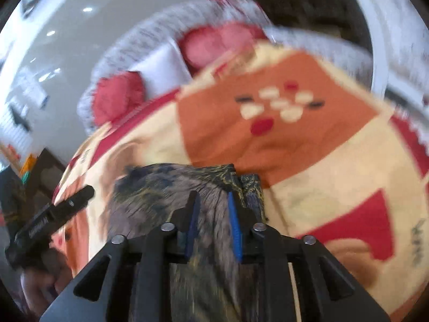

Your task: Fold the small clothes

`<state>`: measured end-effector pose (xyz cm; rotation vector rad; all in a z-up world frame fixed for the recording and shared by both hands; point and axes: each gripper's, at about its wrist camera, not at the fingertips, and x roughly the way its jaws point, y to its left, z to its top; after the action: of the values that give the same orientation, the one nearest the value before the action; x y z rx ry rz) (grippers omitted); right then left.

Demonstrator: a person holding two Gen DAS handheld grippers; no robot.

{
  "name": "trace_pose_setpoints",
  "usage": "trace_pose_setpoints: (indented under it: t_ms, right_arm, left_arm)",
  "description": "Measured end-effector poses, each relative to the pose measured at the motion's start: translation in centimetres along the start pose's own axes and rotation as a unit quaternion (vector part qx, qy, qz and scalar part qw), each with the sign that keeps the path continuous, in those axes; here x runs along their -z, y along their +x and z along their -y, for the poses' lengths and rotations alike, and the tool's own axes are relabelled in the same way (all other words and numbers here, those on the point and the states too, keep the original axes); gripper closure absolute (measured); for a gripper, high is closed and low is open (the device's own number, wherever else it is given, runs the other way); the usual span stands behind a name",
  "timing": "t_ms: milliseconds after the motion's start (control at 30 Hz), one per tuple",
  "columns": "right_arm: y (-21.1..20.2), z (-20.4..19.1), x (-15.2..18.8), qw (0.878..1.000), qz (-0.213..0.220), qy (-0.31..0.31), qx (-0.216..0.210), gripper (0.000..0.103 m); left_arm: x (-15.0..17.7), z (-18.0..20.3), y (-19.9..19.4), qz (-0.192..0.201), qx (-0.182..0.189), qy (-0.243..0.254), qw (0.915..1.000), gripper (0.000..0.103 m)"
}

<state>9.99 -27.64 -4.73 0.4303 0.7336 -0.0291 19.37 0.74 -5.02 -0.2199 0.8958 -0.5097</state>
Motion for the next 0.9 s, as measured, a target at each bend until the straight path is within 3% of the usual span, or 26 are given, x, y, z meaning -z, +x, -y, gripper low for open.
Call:
trace_pose_setpoints:
  t_ms: [100, 133, 200, 267, 333, 400, 433, 500, 567, 733, 833, 900]
  right_arm:
    - [-2.6, -1.9, 3.9, 0.998, 0.021, -0.056, -0.009, 0.075]
    - [-3.3, -2.7, 5.9, 0.996, 0.028, -0.085, -0.003, 0.075]
    - [-3.9, -3.7, 8.6, 0.992, 0.029, -0.124, 0.003, 0.075]
    - [-3.3, -4.3, 10.9, 0.989, 0.014, -0.144, 0.009, 0.075]
    - [-2.3, -4.1, 12.1, 0.989, -0.012, -0.143, 0.018, 0.075]
    - [-2.1, -3.6, 13.1, 0.991, 0.001, -0.135, 0.02, 0.074]
    - [-2.1, -3.6, 13.3, 0.991, 0.008, -0.132, 0.021, 0.074]
    - [-2.2, -3.5, 13.6, 0.991, 0.014, -0.132, 0.021, 0.073]
    - [-2.2, -3.2, 13.5, 0.992, 0.012, -0.128, 0.013, 0.072]
    - [-2.9, -2.4, 12.5, 0.994, -0.011, -0.106, -0.018, 0.071]
    - [-4.2, -0.5, 10.4, 0.998, 0.005, -0.059, -0.022, 0.07]
    - [-4.8, 1.3, 9.1, 0.999, 0.015, -0.022, -0.02, 0.064]
  left_arm:
    - [3.3, -0.7, 1.1, -0.045, 0.034, -0.006, 0.9984, 0.019]
    - [4.3, -0.8, 1.9, -0.069, 0.057, -0.016, 0.9959, 0.019]
    - [5.9, -1.1, 3.7, -0.118, 0.132, -0.051, 0.9829, 0.016]
    - [5.9, -0.8, 3.5, -0.095, 0.149, -0.051, 0.983, 0.012]
    - [5.3, -1.5, 4.0, -0.093, 0.181, -0.098, 0.9742, 0.012]
    - [4.6, -2.6, 4.7, -0.091, 0.208, -0.146, 0.9629, 0.015]
    - [4.4, -3.0, 4.9, -0.089, 0.206, -0.162, 0.961, 0.02]
    - [4.0, -3.4, 5.2, -0.089, 0.189, -0.181, 0.9609, 0.058]
    - [4.4, -3.5, 5.2, -0.094, 0.154, -0.184, 0.9661, 0.077]
    - [4.0, -2.0, 2.3, -0.066, 0.124, -0.155, 0.9779, 0.085]
    - [3.4, -2.2, 0.2, -0.06, 0.105, -0.136, 0.9832, 0.085]
    - [2.9, -3.0, -0.5, -0.062, 0.082, -0.125, 0.9868, 0.085]
